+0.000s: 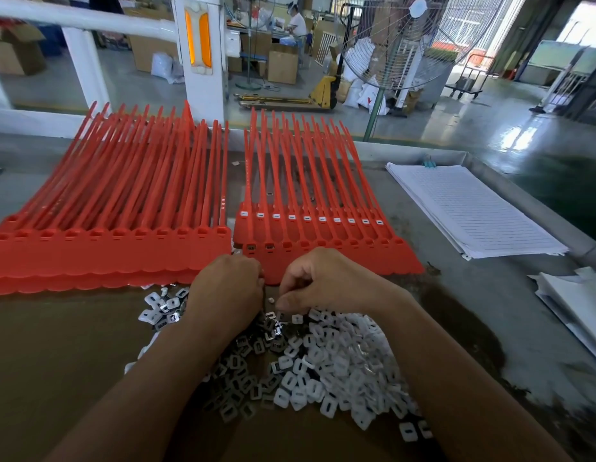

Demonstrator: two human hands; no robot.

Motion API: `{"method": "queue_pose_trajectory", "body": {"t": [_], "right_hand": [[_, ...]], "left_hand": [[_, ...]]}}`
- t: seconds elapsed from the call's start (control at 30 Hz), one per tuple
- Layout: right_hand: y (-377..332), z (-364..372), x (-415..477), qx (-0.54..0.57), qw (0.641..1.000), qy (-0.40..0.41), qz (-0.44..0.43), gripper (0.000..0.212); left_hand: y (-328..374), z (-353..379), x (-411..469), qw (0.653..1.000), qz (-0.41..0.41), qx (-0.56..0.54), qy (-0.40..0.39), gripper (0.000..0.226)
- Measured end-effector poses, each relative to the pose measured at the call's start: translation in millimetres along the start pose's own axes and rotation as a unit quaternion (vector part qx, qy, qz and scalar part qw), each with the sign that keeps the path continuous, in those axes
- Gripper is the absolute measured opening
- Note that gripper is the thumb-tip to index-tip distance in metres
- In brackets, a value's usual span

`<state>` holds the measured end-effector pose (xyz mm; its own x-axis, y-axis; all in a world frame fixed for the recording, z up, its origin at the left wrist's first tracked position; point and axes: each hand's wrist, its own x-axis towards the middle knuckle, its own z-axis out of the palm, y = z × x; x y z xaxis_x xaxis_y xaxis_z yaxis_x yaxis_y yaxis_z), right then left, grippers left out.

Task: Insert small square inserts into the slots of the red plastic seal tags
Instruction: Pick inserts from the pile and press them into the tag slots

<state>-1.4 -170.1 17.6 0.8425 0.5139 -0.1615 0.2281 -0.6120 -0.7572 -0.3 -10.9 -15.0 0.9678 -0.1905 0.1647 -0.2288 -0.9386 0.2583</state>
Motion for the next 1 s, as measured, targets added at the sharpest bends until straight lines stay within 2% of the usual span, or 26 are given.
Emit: {"method": "queue_pose_trajectory", "body": {"t": [0.07,0.1,0.37,0.43,0.5,0.67,1.0], "right_hand": [[3,-1,1,-0.011,1.0,0.012,-0.002,0.008],[5,-2,2,-0.015,1.0,0.025,-0.002,0.013],[12,-13,26,-0.024,0.982,0.185,0.014,0.023],[13,-16,37,-0.03,0.979,0.202,0.027,0.018],[15,-18,47,-0.031,0.976,0.211,0.047,0.011],[19,-16,59,-0.029,0.973,0.207,0.099,0.015],[20,-13,65,-0.078,0.97,0.203,0.109,0.016]], "left_hand": [[0,0,0,1.0,0.002,0.002,0.003,0.027],[0,0,-1,1.0,0.003,0.004,0.005,0.027],[-1,1,-2,1.0,0.008,0.0,0.019,0.025],[-2,1,-2,1.0,0.009,0.0,0.022,0.025],[-2,2,-2,1.0,0.014,0.002,0.025,0.026],[-2,0,-3,0.999,0.022,0.006,0.029,0.024],[-2,0,-5,0.999,0.021,-0.003,0.029,0.02]]}}
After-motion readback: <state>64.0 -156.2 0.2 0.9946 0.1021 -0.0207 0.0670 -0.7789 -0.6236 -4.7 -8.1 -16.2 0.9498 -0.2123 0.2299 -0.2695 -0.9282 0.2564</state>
